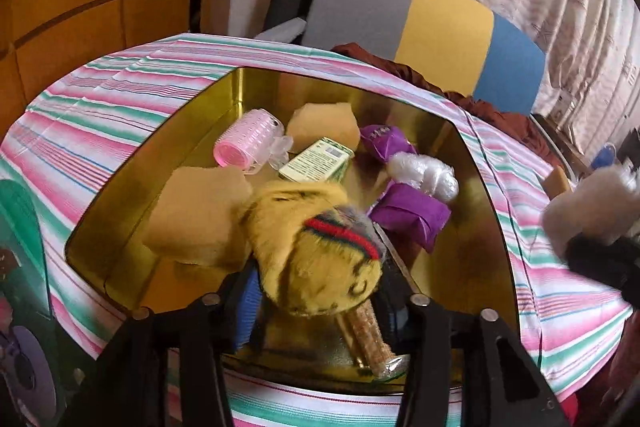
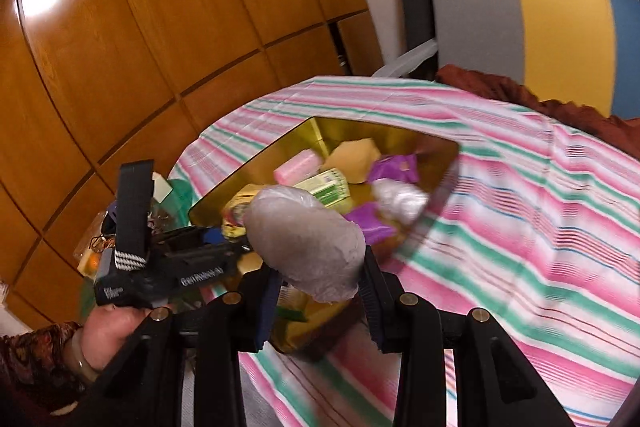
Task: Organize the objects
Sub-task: 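Carry the doll into the tin with the left tool while the right tool carries the grey bundle, then open the left tool over the tin while the right tool releases the grey bundle there, then grasp the green-wrapped cracker packet with the right tool while the left tool moves toward the white sponge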
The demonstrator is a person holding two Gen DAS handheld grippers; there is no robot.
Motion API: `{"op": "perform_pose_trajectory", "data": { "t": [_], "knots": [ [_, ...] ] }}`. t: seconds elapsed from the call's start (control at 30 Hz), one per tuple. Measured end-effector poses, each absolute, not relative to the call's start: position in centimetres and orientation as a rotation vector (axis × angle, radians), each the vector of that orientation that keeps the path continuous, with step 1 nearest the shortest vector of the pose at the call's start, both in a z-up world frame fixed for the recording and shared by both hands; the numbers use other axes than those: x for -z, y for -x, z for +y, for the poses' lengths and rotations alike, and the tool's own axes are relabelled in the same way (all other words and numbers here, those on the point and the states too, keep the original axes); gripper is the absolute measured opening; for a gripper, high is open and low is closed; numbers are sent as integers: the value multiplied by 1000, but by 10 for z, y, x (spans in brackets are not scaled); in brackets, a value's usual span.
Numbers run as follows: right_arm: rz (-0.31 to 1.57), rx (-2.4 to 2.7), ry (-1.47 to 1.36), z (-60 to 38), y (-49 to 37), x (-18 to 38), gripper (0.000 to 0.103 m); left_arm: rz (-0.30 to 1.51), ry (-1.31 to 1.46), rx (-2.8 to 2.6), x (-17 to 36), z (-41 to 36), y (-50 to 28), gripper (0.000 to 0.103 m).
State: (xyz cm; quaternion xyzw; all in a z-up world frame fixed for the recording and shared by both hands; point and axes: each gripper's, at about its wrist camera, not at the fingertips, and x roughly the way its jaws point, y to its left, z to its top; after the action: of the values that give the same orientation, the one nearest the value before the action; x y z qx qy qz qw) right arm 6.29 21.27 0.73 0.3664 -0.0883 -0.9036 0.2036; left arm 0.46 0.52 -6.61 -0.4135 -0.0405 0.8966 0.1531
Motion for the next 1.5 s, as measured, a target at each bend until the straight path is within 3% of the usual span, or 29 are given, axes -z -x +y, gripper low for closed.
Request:
{"op": "perform_pose_trajectory", "data": {
  "t": [0.43, 0.5, 0.57, 0.67, 1.17, 1.5],
  "knots": [
    [-128, 2565, -1122, 179, -39, 20, 40, -362, 972, -2784, 22, -36, -15, 59],
    [-112, 2580, -1130, 179, -38, 21, 44, -400, 950, -2801, 18, -41, -16, 59],
    [-138, 2586, -1136, 182, -38, 22, 55, -427, 932, -2809, 15, -44, -17, 60],
    [-188, 2588, -1133, 187, -41, 21, 57, -451, 912, -2807, 11, -44, -17, 60],
    [-213, 2644, -1108, 212, -61, 8, 57, -350, 914, -2647, 10, 0, -32, 60],
    [-157, 2775, -1232, 293, -87, 14, 57, -225, 896, -2420, 10, 65, -57, 61]
  ]
}}
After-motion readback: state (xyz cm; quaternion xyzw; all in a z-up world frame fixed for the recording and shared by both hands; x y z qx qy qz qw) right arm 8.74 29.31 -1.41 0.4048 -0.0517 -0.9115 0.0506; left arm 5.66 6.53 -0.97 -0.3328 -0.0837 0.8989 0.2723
